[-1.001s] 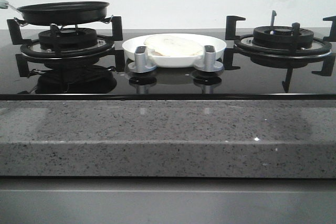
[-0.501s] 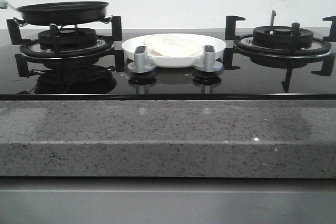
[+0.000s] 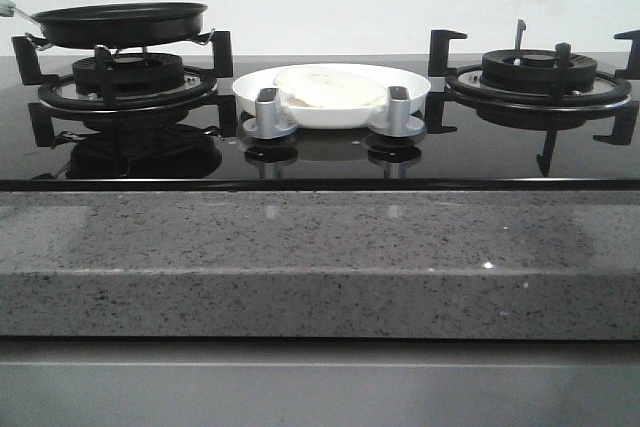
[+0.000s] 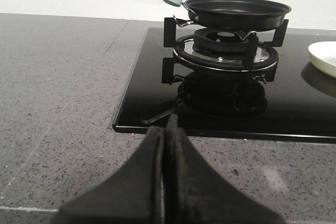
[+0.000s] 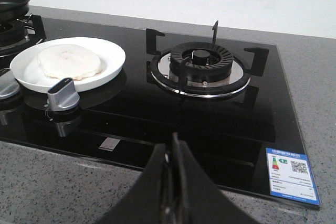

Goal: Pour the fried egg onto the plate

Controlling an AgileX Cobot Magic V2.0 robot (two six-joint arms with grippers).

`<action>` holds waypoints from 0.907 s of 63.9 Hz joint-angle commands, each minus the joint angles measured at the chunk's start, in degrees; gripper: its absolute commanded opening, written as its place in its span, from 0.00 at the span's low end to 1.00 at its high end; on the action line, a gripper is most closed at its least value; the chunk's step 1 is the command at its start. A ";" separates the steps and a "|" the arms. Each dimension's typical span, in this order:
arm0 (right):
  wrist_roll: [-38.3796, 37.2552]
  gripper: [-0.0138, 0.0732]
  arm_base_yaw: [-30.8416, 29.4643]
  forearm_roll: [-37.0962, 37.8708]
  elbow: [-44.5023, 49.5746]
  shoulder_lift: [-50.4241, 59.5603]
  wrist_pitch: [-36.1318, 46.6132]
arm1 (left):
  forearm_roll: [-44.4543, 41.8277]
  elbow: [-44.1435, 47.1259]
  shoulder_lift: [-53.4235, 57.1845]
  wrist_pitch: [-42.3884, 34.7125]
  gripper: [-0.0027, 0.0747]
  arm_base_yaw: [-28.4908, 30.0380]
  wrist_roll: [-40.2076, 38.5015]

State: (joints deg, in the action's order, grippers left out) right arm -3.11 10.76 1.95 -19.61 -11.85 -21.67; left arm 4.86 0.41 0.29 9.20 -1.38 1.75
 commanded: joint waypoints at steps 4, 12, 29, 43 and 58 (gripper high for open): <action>-0.13 0.09 -0.03 0.69 -1.37 -0.49 4.82 | 0.55 0.28 1.13 -4.63 0.01 0.05 -0.60; -0.13 0.09 -0.03 0.69 -1.37 -0.49 4.82 | 0.55 0.28 1.13 -4.63 0.01 0.05 -0.60; -0.13 0.09 -0.03 0.69 -1.37 -0.49 4.82 | 0.55 0.28 1.13 -4.63 0.01 0.05 -0.60; -0.13 0.09 -0.03 0.98 -1.37 -0.49 4.88 | 0.55 0.28 1.13 -4.63 0.01 0.05 -0.60; 0.28 0.09 -3.45 2.54 8.95 2.41 17.34 | 0.55 0.28 1.13 -4.63 0.01 0.14 -0.60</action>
State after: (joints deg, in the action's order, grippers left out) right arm -3.00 9.12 3.70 -12.45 -9.91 -12.51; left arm 4.86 0.41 0.29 9.20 -1.38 1.62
